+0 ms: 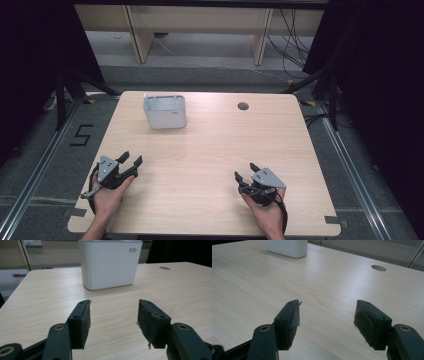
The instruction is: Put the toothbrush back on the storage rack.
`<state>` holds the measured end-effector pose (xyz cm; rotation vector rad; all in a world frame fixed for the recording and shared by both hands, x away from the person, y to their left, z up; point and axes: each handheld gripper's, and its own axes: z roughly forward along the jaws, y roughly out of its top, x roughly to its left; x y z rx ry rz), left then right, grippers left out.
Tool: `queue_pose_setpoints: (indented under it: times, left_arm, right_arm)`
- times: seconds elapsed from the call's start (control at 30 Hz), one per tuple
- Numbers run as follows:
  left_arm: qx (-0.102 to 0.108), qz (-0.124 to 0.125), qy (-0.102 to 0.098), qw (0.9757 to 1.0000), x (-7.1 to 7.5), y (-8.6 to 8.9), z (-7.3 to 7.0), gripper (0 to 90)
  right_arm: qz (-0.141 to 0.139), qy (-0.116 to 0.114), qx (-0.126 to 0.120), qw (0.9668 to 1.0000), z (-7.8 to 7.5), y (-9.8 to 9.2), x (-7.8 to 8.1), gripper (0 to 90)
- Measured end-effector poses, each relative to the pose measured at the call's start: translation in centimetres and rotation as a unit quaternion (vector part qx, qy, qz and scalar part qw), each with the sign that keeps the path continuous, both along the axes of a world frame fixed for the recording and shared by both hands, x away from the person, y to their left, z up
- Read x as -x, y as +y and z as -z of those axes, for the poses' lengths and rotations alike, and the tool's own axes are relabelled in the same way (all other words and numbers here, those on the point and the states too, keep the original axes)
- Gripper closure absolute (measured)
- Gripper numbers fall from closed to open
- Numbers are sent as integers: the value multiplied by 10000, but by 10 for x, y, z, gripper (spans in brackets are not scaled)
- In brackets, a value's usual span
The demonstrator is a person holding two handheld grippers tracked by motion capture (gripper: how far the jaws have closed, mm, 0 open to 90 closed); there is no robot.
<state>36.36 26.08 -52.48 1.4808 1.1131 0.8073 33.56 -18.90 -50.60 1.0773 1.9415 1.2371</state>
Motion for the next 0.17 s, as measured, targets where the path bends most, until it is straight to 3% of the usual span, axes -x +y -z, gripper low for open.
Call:
queue_pose_setpoints:
  times: [0.1,0.13,0.17]
  left_arm:
    - [-58,-10,-8,10000,2,0,0,431]
    - [-73,-24,-4,10000,2,0,-1,430]
    - [-76,-35,-7,10000,2,-1,0,430]
  right_arm:
    - [27,-76,38,10000,1,0,0,374]
    - [6,11,52,10000,0,-1,0,374]
    - [7,-76,123,9999,1,-2,-1,374]
